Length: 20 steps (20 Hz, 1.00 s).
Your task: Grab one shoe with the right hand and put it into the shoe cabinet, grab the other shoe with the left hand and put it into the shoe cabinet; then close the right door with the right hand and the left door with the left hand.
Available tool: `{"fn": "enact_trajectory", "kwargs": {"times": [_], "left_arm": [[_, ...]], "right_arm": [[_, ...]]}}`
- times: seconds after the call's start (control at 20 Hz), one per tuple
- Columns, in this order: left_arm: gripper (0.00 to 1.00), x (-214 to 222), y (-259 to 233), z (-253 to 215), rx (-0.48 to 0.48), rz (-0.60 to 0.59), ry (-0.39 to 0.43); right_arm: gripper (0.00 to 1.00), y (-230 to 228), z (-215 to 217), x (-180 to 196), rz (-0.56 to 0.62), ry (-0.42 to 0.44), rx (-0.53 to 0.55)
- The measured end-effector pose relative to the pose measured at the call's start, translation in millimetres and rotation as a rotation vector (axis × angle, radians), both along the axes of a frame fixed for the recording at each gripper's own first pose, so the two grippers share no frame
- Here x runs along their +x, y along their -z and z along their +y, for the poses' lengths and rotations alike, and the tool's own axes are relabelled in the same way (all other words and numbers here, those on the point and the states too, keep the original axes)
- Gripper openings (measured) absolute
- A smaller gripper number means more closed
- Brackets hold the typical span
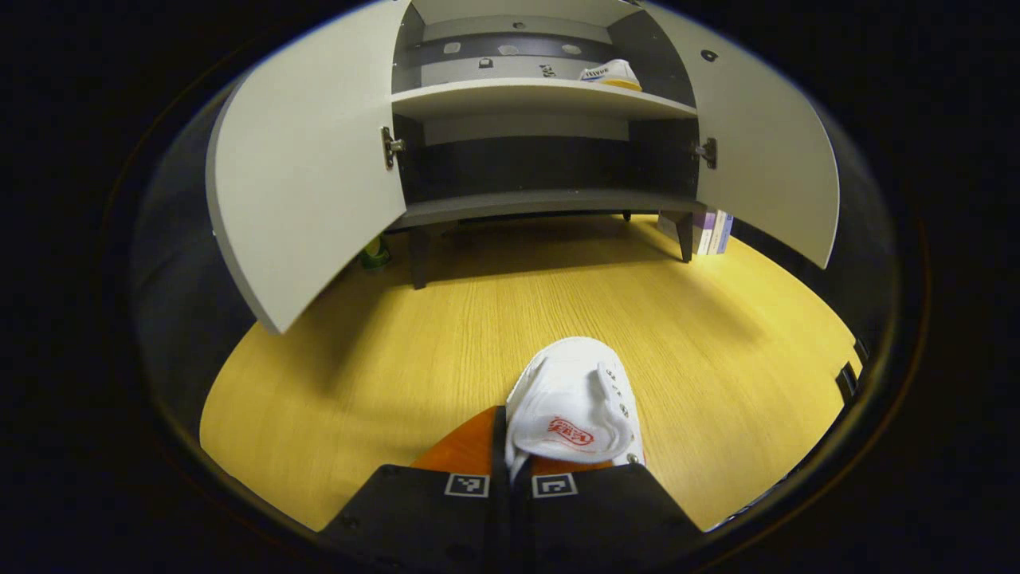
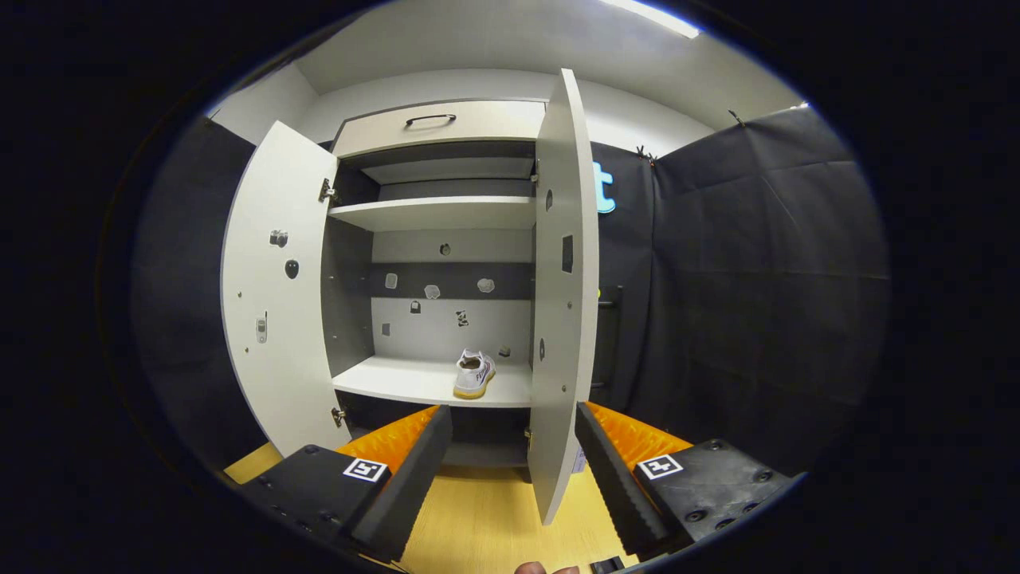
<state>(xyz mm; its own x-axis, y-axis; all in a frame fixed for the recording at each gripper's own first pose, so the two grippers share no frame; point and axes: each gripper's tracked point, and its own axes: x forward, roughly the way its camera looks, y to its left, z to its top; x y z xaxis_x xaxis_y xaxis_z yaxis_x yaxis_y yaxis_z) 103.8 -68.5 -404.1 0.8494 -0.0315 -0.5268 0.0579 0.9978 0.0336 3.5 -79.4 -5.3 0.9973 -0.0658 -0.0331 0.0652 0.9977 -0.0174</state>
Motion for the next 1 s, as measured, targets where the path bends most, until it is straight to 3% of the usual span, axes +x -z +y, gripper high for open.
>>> {"fn": "enact_trajectory", "kwargs": {"times": [0.25, 0.5, 0.65, 1.0], "left_arm": [[0.05, 1, -95, 7, -0.039, -0.026, -0.071], [0.05, 37, -203, 1, -0.087, -0.076, -0.102], [0.05, 71, -268, -5, -0.140, -0.126, -0.124], [0.05, 182, -378, -2, -0.125, -0.230, -0.187]], "right_arm": [[0.98, -7, -18, -2, -0.029, 0.002, 0.018], [0.98, -7, -47, -9, -0.039, 0.024, 0.040], [0.98, -6, -70, -14, -0.039, 0.046, 0.053], [0.98, -8, -139, -34, -0.059, 0.130, 0.077]]}}
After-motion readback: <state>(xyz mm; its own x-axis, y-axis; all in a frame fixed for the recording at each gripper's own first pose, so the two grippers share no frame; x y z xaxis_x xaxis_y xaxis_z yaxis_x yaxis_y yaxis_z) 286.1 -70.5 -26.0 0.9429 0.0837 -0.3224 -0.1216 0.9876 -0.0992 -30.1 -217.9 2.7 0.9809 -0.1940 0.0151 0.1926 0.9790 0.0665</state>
